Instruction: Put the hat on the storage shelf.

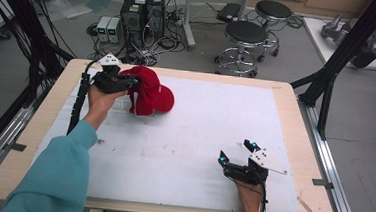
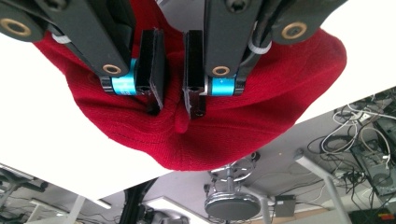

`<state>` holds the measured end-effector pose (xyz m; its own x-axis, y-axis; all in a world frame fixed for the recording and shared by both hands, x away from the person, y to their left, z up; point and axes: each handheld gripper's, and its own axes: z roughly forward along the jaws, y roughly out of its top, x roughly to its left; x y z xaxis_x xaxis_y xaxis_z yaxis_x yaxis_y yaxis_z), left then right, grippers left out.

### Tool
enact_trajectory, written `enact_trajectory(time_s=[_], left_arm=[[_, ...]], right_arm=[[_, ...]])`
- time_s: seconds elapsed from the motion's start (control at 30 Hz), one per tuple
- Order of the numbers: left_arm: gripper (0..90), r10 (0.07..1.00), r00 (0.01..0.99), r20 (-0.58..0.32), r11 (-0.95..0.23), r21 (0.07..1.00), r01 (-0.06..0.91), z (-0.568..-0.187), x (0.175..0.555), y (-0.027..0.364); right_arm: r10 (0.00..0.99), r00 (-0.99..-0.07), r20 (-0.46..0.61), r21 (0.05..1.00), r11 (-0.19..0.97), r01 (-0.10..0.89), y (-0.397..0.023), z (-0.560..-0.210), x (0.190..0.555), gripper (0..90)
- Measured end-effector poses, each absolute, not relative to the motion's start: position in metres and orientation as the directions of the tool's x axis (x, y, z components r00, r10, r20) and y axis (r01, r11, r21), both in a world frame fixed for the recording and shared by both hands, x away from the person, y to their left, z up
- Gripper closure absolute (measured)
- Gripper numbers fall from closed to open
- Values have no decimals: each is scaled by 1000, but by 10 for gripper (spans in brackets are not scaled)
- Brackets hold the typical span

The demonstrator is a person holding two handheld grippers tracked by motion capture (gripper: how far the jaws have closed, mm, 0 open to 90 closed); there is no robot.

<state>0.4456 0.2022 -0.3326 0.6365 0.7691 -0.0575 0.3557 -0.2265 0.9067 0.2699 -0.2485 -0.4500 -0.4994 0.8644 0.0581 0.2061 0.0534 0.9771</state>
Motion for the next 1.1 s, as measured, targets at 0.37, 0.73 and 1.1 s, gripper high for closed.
enact_trajectory(time_s=[0.37,0.73,1.1], left_arm=[[803,742,670,-23,-243,922,301,-307,439,200],[804,710,703,-33,-219,939,265,-280,432,200],[802,635,772,-24,-256,937,239,-258,402,197]], right_arm=[[864,-501,59,977,52,205,-249,-450,270,29],[864,-500,63,977,50,209,-249,-450,270,29],[862,-499,90,973,30,228,-251,-449,272,29]])
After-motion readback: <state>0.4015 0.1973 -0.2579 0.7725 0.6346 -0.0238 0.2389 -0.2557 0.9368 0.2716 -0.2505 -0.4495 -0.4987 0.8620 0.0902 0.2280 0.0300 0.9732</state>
